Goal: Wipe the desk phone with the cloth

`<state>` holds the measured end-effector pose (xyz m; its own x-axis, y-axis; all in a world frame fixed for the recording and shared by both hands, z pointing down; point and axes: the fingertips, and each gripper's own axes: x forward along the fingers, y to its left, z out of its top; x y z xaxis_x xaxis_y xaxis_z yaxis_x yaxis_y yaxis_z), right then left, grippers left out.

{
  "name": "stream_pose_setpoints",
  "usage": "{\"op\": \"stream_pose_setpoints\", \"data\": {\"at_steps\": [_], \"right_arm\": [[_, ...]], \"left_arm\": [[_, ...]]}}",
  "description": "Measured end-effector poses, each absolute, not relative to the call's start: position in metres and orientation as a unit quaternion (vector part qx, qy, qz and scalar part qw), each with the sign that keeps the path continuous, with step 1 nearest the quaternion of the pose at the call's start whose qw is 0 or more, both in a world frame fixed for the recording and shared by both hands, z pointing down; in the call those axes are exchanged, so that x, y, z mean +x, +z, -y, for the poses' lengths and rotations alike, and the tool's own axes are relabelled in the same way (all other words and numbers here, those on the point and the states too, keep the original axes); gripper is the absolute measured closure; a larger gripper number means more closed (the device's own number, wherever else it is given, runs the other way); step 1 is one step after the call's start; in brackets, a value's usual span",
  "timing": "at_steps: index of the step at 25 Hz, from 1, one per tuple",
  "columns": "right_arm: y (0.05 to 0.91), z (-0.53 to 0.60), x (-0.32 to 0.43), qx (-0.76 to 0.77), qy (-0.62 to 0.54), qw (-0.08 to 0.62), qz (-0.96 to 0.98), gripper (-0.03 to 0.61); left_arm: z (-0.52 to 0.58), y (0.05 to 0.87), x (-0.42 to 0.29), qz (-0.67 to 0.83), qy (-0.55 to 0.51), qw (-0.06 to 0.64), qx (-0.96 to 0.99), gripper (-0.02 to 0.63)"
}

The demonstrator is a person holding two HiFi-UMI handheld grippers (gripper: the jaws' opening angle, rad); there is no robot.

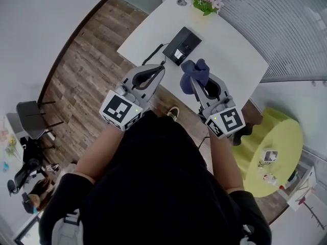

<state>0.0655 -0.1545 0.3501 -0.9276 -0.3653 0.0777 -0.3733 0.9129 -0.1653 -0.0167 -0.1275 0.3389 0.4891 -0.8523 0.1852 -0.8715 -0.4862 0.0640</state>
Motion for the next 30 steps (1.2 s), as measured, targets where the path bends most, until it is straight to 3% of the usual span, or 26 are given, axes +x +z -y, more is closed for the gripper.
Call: {"op": "stream_pose_setpoints", "data": {"at_steps": [19,30], "right_arm": [[0.418,0.268,0.046,0.315,0.094,0.106,0.938,0.489],[0.48,0.324,0.029,0.351,0.065,0.203,0.912,0.489]], "left_arm": [[0.245,0.406,-0.037,0.411,0.09,0.086,0.903,0.604],[0.296,0.459,-0.048,0.374,0.109,0.107,0.915,0.604]]}}
